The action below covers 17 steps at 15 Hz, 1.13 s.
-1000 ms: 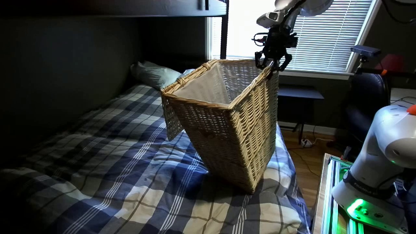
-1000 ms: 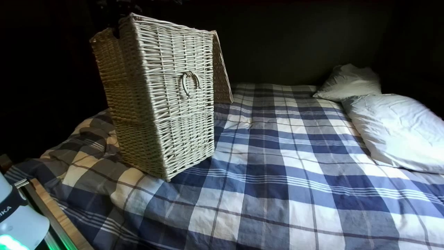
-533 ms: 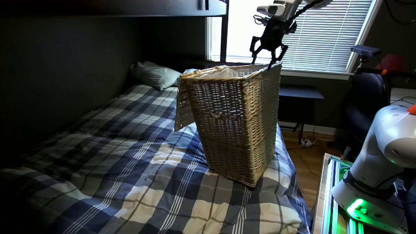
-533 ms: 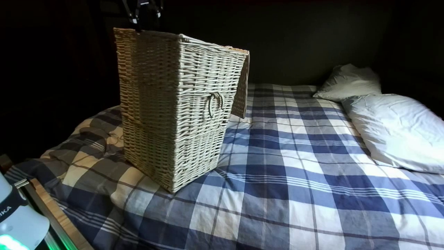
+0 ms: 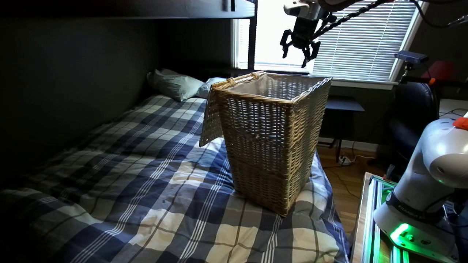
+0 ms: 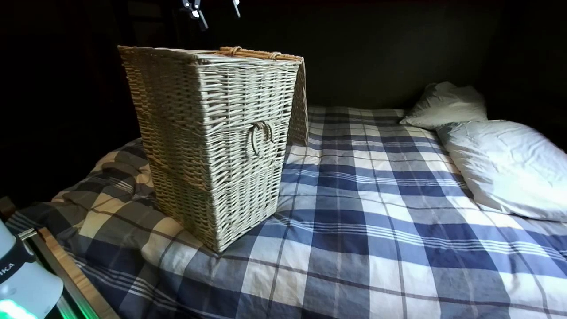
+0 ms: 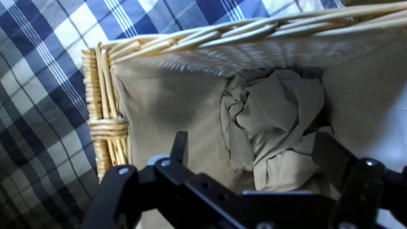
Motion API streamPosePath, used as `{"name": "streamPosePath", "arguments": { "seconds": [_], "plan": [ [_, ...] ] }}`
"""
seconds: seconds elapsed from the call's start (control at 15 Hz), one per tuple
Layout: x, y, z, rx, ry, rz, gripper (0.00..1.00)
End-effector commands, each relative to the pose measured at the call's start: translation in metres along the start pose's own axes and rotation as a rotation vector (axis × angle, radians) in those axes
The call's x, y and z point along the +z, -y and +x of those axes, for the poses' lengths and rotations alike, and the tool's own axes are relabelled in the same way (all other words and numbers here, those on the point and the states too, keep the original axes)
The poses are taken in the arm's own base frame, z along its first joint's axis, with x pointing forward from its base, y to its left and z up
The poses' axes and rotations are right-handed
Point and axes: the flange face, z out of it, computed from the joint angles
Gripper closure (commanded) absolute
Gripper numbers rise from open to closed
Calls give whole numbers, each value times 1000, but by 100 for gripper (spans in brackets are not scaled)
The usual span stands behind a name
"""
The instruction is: Move the basket forward
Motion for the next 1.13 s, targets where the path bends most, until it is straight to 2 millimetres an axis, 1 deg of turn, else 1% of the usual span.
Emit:
{"name": "streamPosePath", "arguments": {
  "seconds": [0.0,0.07,0.2,0.4,0.47,0.53,0.67,0.8,0.87,0.93,1.0,1.07],
  "plan": [
    [17,-31,-10,164,87,64,0],
    [23,-40,-17,216,98,75,0],
    [36,-57,-36,317,101,107,0],
    [52,-77,-81,464,113,159,0],
    [54,-82,-98,513,114,175,0],
    [56,-84,-113,560,113,191,0],
    [52,-84,-144,659,93,215,0],
    [49,-81,-169,758,66,237,0],
    [52,-77,-155,676,90,208,0],
    [50,-77,-166,708,81,214,0],
    [48,-77,-172,726,76,214,0],
    [47,-77,-174,735,75,213,0]
  ]
}}
